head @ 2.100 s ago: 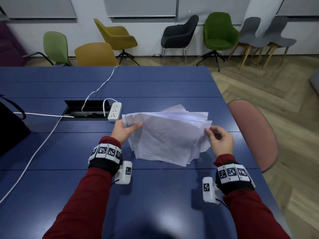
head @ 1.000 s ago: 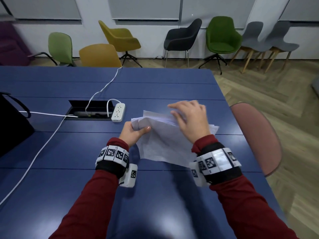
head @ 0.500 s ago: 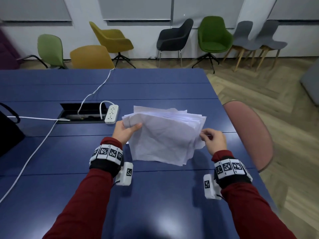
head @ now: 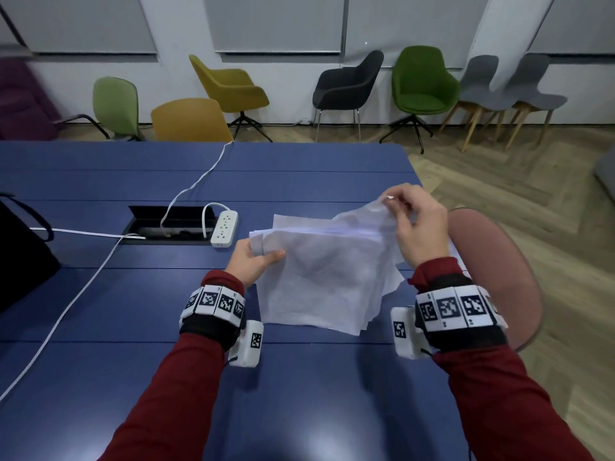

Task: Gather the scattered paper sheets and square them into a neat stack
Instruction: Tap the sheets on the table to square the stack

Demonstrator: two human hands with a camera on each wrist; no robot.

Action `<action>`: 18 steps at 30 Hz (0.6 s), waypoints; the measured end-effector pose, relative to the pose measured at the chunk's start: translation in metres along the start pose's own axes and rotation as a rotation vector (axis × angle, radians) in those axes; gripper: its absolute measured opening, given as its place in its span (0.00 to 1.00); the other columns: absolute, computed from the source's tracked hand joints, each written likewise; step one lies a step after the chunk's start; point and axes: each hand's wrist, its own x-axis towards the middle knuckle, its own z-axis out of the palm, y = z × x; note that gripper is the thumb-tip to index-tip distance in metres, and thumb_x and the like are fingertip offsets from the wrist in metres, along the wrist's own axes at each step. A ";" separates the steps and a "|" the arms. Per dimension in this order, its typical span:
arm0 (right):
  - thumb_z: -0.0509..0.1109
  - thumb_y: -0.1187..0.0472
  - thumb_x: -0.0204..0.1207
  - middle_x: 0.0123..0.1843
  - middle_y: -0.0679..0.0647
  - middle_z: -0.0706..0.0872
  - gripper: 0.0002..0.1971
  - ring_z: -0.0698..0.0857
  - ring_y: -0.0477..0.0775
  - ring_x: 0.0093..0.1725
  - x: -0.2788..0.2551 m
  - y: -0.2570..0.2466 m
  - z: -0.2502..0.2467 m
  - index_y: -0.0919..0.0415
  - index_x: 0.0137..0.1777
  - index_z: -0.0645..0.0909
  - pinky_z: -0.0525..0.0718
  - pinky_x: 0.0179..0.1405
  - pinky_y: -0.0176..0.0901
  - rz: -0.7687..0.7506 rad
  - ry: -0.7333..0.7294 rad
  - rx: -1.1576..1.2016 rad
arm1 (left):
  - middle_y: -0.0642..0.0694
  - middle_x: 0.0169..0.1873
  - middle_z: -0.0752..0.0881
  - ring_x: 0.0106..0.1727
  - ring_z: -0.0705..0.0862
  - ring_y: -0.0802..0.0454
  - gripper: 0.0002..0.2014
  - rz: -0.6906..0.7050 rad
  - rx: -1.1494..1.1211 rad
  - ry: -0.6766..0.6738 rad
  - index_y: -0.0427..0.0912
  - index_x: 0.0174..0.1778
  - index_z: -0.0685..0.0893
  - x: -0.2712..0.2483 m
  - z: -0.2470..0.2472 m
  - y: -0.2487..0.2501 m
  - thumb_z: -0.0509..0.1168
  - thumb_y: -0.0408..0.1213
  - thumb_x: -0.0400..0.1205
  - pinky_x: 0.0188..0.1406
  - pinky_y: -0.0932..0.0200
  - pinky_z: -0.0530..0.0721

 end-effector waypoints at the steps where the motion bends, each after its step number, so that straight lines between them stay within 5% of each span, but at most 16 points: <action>1: 0.65 0.67 0.76 0.42 0.53 0.86 0.07 0.83 0.50 0.42 0.002 -0.005 0.007 0.59 0.43 0.83 0.82 0.46 0.47 -0.039 -0.031 -0.016 | 0.43 0.43 0.89 0.42 0.88 0.53 0.13 0.002 0.014 -0.011 0.35 0.55 0.86 -0.001 0.000 0.000 0.71 0.24 0.75 0.50 0.56 0.86; 5: 0.64 0.75 0.71 0.41 0.47 0.84 0.14 0.81 0.37 0.41 0.004 -0.031 0.038 0.56 0.44 0.84 0.84 0.43 0.42 -0.146 -0.137 -0.057 | 0.56 0.34 0.92 0.37 0.89 0.65 0.12 0.013 0.029 -0.056 0.46 0.43 0.87 -0.004 -0.001 0.000 0.72 0.23 0.74 0.43 0.68 0.87; 9: 0.65 0.65 0.76 0.41 0.49 0.87 0.08 0.86 0.52 0.42 -0.002 -0.054 0.063 0.55 0.47 0.84 0.84 0.44 0.51 -0.215 -0.272 -0.025 | 0.59 0.32 0.91 0.37 0.89 0.66 0.12 0.057 0.027 -0.090 0.40 0.49 0.88 -0.008 -0.001 0.000 0.72 0.23 0.73 0.41 0.71 0.86; 12: 0.65 0.63 0.77 0.44 0.48 0.91 0.08 0.88 0.52 0.45 -0.011 -0.064 0.070 0.56 0.50 0.85 0.83 0.50 0.52 -0.258 -0.407 -0.026 | 0.61 0.30 0.91 0.36 0.87 0.69 0.13 0.090 0.051 -0.084 0.35 0.54 0.87 -0.011 0.002 0.000 0.72 0.23 0.73 0.41 0.72 0.85; 16: 0.64 0.57 0.78 0.54 0.43 0.90 0.12 0.87 0.47 0.56 -0.006 -0.048 0.050 0.49 0.59 0.83 0.76 0.65 0.55 -0.236 -0.246 -0.090 | 0.52 0.39 0.91 0.41 0.88 0.61 0.13 0.066 0.005 -0.018 0.34 0.55 0.87 -0.011 0.001 -0.004 0.71 0.24 0.75 0.47 0.65 0.85; 18: 0.61 0.63 0.78 0.57 0.46 0.89 0.14 0.86 0.50 0.59 -0.003 -0.021 0.026 0.52 0.60 0.83 0.78 0.65 0.52 -0.128 -0.094 -0.055 | 0.45 0.43 0.90 0.41 0.88 0.57 0.11 0.036 -0.022 0.024 0.36 0.52 0.87 -0.009 -0.001 -0.008 0.71 0.25 0.75 0.48 0.60 0.84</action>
